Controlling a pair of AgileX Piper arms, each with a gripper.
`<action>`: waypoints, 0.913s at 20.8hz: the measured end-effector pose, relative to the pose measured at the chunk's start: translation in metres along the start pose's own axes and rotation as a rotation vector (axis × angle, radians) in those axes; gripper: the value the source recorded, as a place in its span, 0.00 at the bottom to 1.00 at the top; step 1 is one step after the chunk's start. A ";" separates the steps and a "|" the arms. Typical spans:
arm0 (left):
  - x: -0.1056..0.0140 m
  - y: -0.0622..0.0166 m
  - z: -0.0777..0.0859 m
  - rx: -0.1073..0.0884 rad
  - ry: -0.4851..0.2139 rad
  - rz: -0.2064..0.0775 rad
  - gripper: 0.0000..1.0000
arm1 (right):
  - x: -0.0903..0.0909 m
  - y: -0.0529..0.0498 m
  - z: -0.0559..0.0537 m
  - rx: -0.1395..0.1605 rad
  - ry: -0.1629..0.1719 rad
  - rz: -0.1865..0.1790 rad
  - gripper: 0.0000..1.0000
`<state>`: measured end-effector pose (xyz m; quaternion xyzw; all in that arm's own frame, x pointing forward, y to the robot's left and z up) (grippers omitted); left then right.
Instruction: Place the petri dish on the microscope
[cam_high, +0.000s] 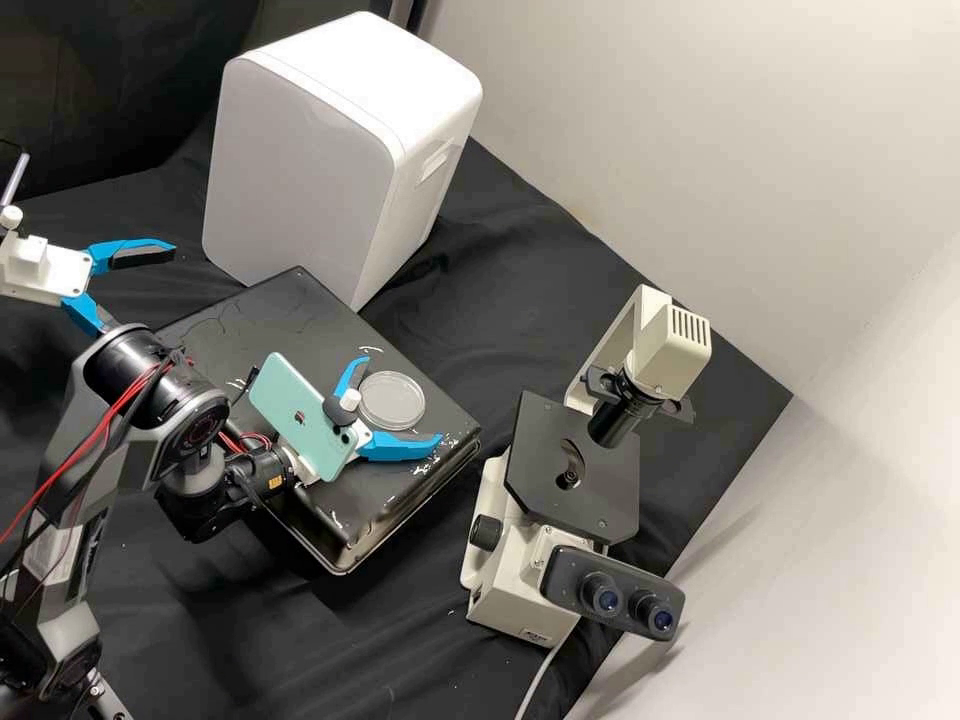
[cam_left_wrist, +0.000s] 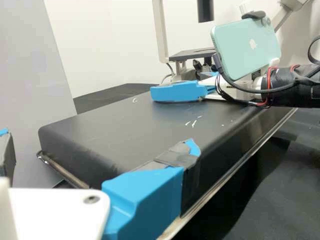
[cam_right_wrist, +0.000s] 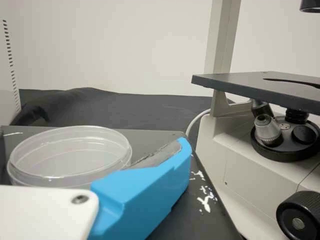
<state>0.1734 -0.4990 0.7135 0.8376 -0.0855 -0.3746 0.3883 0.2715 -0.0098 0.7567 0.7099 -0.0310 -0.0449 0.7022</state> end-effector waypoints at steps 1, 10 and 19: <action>0.000 0.0000 0.000 0.000 0.000 0.000 1.00 | 0.000 0.000 0.000 0.000 0.001 0.001 0.00; 0.000 0.0000 0.000 0.000 0.000 0.000 1.00 | 0.000 0.000 0.000 0.002 0.002 0.000 0.00; 0.000 0.0000 0.000 0.000 0.000 0.000 1.00 | 0.001 0.001 0.001 0.017 0.007 -0.004 0.00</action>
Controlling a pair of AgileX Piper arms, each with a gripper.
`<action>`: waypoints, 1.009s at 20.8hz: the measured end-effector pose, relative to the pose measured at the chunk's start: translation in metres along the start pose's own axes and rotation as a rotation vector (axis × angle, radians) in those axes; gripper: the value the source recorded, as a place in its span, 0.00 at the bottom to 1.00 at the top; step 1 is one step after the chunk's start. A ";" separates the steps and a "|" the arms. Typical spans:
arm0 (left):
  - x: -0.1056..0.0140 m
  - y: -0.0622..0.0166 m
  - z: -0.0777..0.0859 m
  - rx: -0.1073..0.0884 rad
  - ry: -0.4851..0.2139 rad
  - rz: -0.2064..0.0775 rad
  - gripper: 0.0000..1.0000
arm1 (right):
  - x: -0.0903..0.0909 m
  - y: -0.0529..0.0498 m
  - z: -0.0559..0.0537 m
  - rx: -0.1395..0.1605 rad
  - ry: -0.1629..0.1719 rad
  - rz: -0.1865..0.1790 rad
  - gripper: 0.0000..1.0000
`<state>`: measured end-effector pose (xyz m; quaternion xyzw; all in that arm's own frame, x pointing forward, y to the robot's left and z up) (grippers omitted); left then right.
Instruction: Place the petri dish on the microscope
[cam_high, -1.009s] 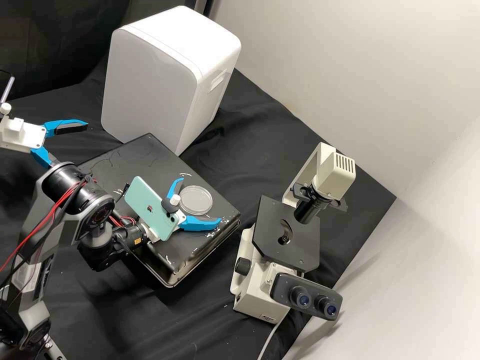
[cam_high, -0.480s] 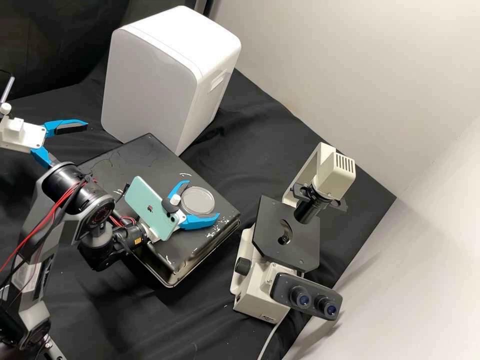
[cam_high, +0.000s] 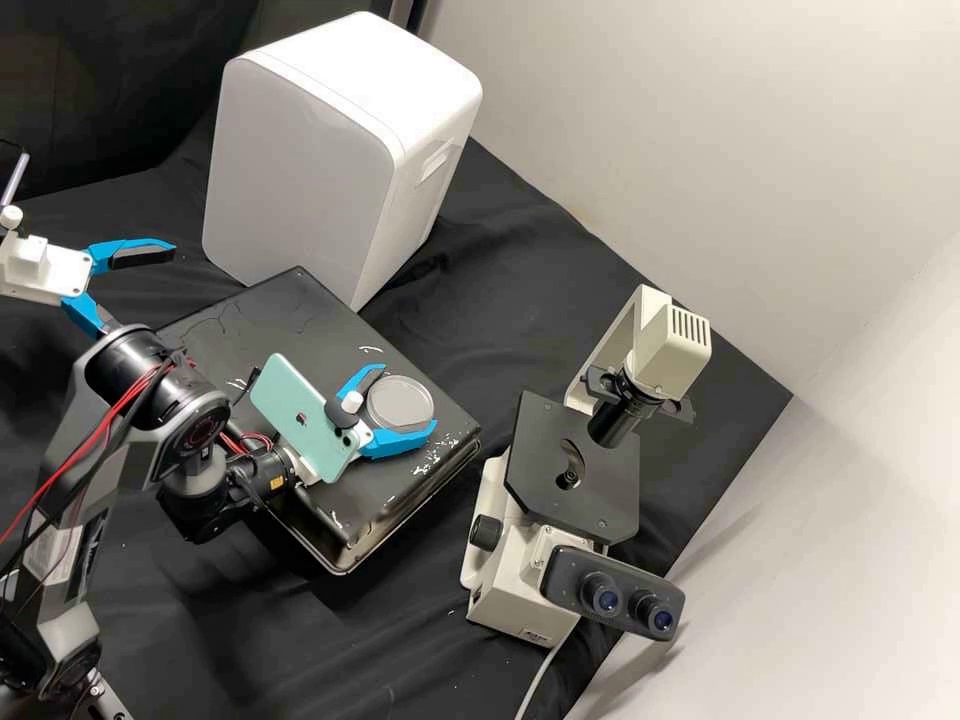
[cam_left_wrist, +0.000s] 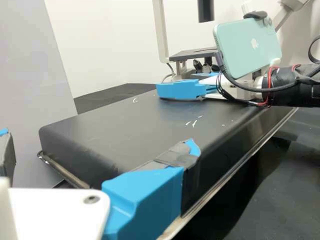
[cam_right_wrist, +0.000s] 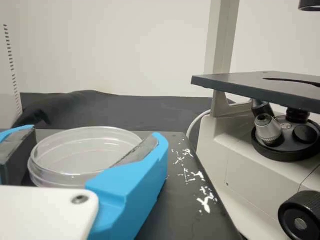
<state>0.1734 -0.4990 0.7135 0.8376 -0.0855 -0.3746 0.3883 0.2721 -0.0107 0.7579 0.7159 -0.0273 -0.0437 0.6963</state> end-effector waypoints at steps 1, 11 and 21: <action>0.000 0.0000 0.000 0.000 0.000 0.000 1.00 | 0.000 0.000 0.000 0.004 0.000 0.000 0.00; 0.000 0.0000 0.000 0.000 0.000 0.000 1.00 | 0.000 0.001 0.001 0.016 0.002 -0.002 0.00; 0.001 -0.0018 -0.001 -0.004 0.001 -0.009 1.00 | -0.025 0.031 -0.001 0.070 -0.005 0.063 0.00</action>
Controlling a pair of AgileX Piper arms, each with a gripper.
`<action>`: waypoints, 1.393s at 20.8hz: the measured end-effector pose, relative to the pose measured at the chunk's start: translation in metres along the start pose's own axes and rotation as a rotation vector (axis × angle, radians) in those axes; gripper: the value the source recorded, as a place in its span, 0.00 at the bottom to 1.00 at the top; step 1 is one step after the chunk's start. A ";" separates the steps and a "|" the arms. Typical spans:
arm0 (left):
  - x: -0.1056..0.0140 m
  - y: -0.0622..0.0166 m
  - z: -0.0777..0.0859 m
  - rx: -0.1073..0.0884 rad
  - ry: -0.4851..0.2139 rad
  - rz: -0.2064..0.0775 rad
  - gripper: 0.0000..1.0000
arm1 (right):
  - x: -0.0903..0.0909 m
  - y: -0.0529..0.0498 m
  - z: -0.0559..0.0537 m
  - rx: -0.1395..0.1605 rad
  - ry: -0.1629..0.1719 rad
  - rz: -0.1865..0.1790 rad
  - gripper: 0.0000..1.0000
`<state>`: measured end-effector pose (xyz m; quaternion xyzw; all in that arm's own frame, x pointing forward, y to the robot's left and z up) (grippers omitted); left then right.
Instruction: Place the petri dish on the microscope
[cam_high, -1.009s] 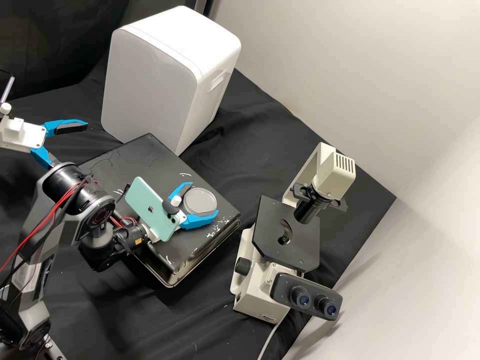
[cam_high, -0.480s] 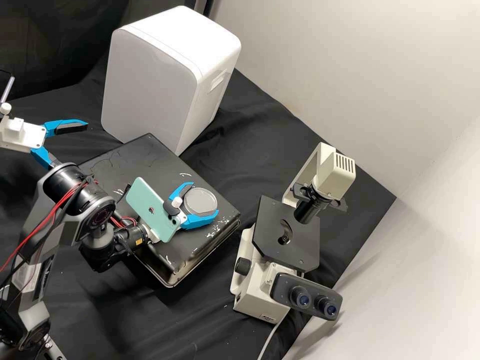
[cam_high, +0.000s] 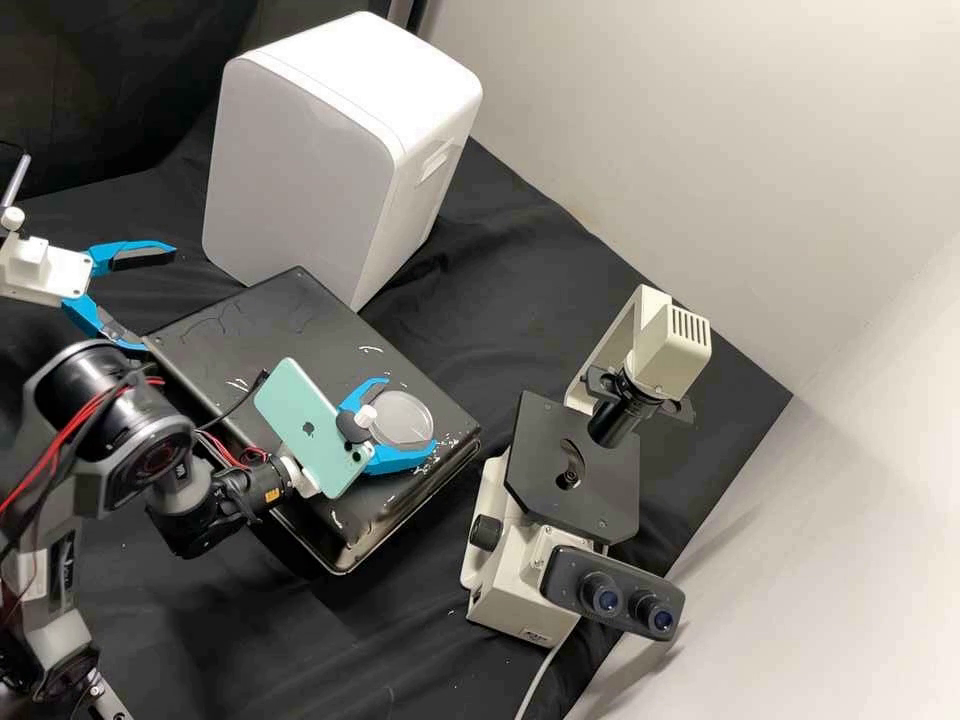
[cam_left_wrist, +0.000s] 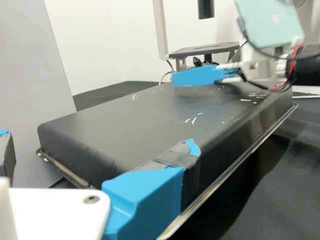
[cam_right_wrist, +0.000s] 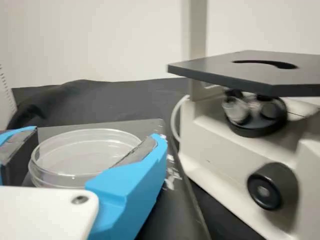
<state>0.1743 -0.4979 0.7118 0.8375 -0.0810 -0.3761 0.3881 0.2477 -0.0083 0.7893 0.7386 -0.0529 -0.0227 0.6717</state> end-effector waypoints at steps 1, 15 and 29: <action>0.000 -0.0004 0.000 -0.001 0.000 -0.002 1.00 | -0.003 0.003 0.000 0.010 -0.005 0.007 0.00; 0.000 -0.0006 0.000 -0.001 0.000 -0.003 1.00 | -0.021 0.053 -0.009 0.027 0.032 0.198 0.00; 0.000 -0.0014 -0.003 -0.016 0.030 -0.003 1.00 | 0.029 0.046 -0.008 0.009 0.003 0.159 0.00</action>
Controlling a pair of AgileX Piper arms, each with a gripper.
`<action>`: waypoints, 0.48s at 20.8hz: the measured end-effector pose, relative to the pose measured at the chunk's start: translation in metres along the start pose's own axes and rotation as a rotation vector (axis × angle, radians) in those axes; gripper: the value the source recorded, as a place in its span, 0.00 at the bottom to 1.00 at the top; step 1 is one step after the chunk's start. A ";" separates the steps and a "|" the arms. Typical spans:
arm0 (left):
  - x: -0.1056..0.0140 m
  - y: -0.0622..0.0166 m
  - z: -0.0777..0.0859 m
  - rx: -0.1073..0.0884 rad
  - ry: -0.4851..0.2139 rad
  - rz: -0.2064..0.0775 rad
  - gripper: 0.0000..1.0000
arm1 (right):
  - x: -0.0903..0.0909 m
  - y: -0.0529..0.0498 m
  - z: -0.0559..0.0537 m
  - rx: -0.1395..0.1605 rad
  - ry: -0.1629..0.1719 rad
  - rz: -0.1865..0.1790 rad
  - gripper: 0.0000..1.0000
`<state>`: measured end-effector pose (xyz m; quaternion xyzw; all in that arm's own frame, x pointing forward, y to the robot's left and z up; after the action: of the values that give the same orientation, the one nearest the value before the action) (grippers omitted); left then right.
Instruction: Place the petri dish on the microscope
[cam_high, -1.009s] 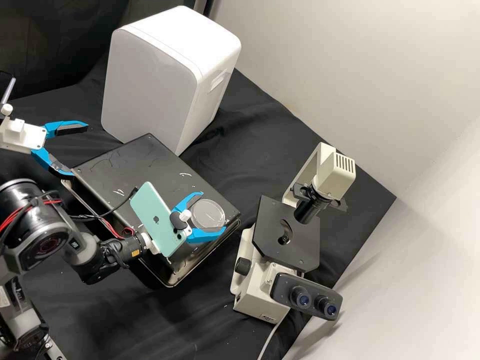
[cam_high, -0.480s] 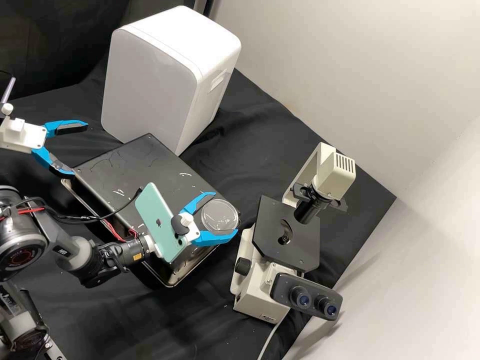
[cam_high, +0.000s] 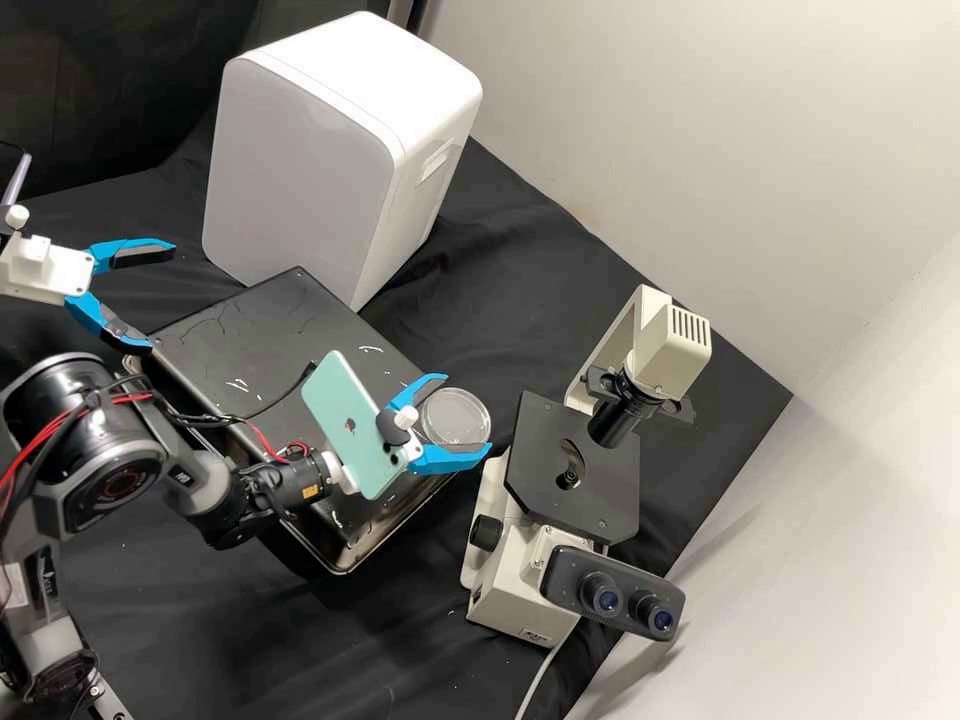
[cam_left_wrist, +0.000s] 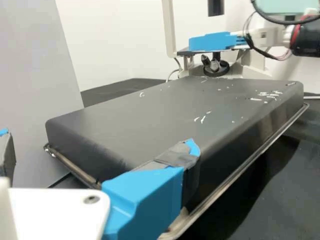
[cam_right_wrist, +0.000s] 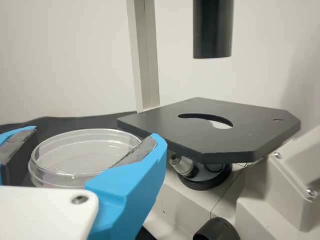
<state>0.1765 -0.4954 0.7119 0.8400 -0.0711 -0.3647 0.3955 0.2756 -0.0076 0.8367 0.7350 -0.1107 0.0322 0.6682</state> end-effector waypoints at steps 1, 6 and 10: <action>0.000 -0.0003 0.000 -0.001 0.001 -0.001 1.00 | 0.005 0.000 0.000 0.002 -0.007 0.004 0.00; 0.001 0.0000 0.001 -0.005 0.004 0.002 1.00 | 0.019 0.008 0.002 -0.004 -0.025 0.052 0.00; 0.001 0.0001 0.000 -0.006 0.007 0.002 1.00 | 0.022 0.020 0.009 -0.005 -0.048 0.092 0.00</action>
<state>0.1767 -0.4960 0.7113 0.8398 -0.0696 -0.3616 0.3989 0.2919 -0.0207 0.8591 0.7280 -0.1604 0.0448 0.6651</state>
